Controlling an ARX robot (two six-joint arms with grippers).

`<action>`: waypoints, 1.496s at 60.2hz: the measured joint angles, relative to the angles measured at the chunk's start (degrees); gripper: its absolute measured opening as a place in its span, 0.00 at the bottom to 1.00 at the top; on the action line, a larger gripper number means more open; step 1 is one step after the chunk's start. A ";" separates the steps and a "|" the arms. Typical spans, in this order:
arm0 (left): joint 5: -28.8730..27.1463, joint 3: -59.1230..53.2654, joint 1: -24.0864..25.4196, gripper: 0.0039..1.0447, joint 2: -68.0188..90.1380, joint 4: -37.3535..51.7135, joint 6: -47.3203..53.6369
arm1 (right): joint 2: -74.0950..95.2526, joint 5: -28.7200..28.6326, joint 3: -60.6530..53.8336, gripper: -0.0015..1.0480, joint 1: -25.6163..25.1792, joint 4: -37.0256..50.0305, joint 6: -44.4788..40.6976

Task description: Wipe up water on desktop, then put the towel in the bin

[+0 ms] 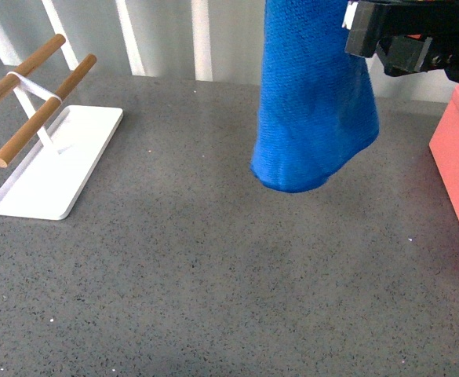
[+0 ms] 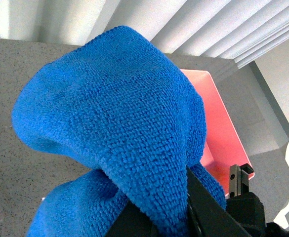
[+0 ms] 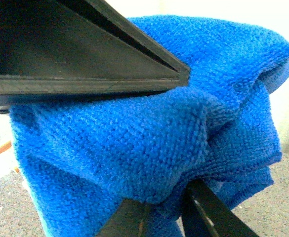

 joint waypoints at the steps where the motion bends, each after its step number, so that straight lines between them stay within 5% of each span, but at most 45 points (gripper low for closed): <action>1: -0.02 -0.04 0.00 0.04 0.00 0.00 0.00 | -0.11 -0.07 0.00 0.03 -0.13 -0.04 -0.02; 23: -0.72 -1.27 0.39 0.05 -0.63 0.46 0.09 | -2.95 -1.07 0.00 0.03 -2.40 -4.35 1.09; 38: -0.28 -1.88 3.30 0.45 -2.03 1.27 1.14 | -6.78 0.42 0.15 0.03 -4.35 -8.83 2.03; 57: 2.14 -7.65 18.99 0.96 -4.94 2.43 7.28 | -8.55 0.02 -0.81 0.03 -6.54 -9.62 4.02; 79: 9.27 -33.83 31.89 0.94 -30.40 2.84 14.73 | -5.35 0.26 -4.02 0.03 -7.72 -8.04 2.23; 85: -7.19 -46.14 35.15 0.76 -37.46 25.00 20.96 | -5.31 0.37 -4.20 0.03 -6.88 -7.69 1.49; 90: -10.82 -52.22 35.54 0.60 -41.83 33.73 23.23 | -5.31 0.28 -4.44 0.03 -6.47 -7.69 0.90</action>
